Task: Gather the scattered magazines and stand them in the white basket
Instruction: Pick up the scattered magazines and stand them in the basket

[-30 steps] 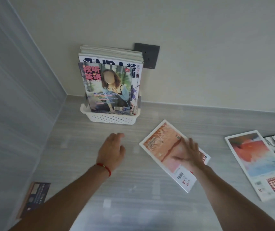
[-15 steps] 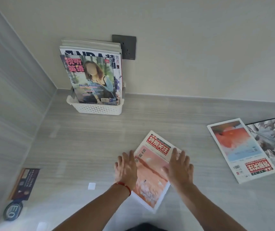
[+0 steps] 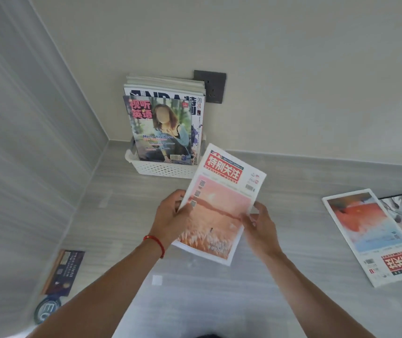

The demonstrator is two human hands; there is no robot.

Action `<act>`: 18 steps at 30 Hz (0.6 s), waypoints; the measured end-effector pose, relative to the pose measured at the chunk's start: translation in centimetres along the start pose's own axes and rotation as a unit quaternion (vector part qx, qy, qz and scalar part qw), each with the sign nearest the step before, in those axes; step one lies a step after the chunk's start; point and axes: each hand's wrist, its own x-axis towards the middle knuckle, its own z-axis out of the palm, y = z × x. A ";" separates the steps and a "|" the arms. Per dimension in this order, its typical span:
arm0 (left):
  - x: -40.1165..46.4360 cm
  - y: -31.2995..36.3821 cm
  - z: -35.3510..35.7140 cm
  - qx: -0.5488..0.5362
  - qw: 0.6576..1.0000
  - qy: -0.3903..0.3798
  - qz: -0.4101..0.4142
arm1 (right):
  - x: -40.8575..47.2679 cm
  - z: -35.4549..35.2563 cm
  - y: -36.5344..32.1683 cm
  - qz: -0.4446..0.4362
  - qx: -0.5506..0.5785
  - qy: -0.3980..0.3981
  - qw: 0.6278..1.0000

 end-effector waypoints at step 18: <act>14.8 6.5 -17.8 0.145 0.962 0.187 0.138 | 11.0 4.2 -24.9 -0.271 -0.059 0.138 0.951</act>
